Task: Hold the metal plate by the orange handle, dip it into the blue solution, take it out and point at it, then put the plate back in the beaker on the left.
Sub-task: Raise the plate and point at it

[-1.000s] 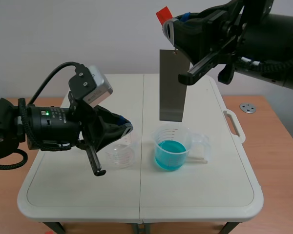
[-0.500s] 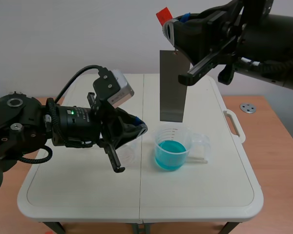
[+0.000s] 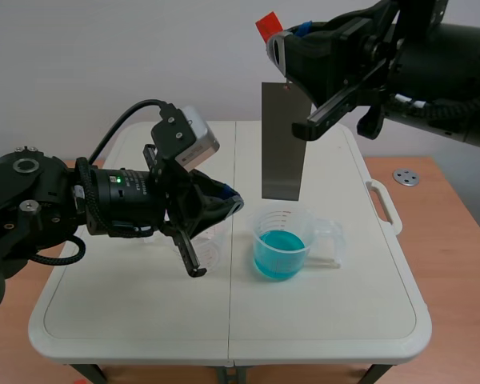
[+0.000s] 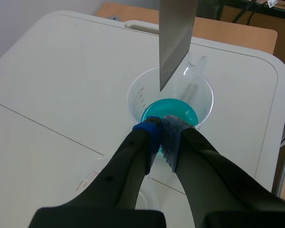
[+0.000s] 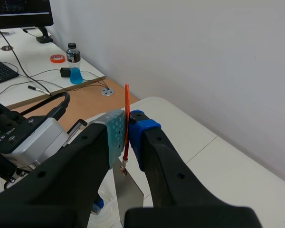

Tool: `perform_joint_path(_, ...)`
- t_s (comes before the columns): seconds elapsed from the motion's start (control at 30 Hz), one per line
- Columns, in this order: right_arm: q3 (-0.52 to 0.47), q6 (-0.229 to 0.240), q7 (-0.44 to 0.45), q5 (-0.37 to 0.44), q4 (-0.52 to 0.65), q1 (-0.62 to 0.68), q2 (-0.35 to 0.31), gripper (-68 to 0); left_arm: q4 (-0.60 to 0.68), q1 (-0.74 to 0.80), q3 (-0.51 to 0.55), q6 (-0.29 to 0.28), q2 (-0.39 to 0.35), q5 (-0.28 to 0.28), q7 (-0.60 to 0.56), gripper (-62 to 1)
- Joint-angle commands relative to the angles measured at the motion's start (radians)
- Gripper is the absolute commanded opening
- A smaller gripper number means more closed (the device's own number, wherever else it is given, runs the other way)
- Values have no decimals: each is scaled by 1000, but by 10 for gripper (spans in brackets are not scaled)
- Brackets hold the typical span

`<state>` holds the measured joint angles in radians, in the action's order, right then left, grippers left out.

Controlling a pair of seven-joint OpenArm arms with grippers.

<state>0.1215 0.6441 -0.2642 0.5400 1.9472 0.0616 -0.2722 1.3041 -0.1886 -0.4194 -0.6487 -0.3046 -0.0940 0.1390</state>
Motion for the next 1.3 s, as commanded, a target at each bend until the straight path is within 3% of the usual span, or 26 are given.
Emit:
perform_joint_path(0.0,-12,0,14,14,21,-9,-7,-662,15,-11,2,3,2,-9,-11,-593)
perform_joint_path(0.2,-12,0,11,14,21,-9,-7,-662,15,-11,2,3,-11,-10,-10,-593)
perform_joint_path(0.3,-12,0,6,14,21,-9,-7,-662,15,-11,7,3,-38,-37,-10,-593)
perform_joint_path(0.47,-12,0,6,14,21,-9,-7,-662,27,1,21,2,-149,-184,-11,-593)
perform_joint_path(0.6,-12,0,3,14,21,-9,-7,-662,76,68,101,2,-272,-305,-12,-593)
perform_joint_path(0.8,-12,0,0,14,21,-9,-7,-662,144,252,272,2,-475,-423,-21,-593)
perform_joint_path(1.0,-11,0,1,14,21,-12,-6,-662,147,510,446,3,-639,-484,-113,-592)
perform_joint_path(1.17,-10,0,-1,14,21,-26,1,-662,144,752,568,18,-696,-498,-177,-592)
perform_joint_path(1.27,-9,0,-1,15,20,-40,1,-662,128,876,616,64,-695,-497,-222,-592)
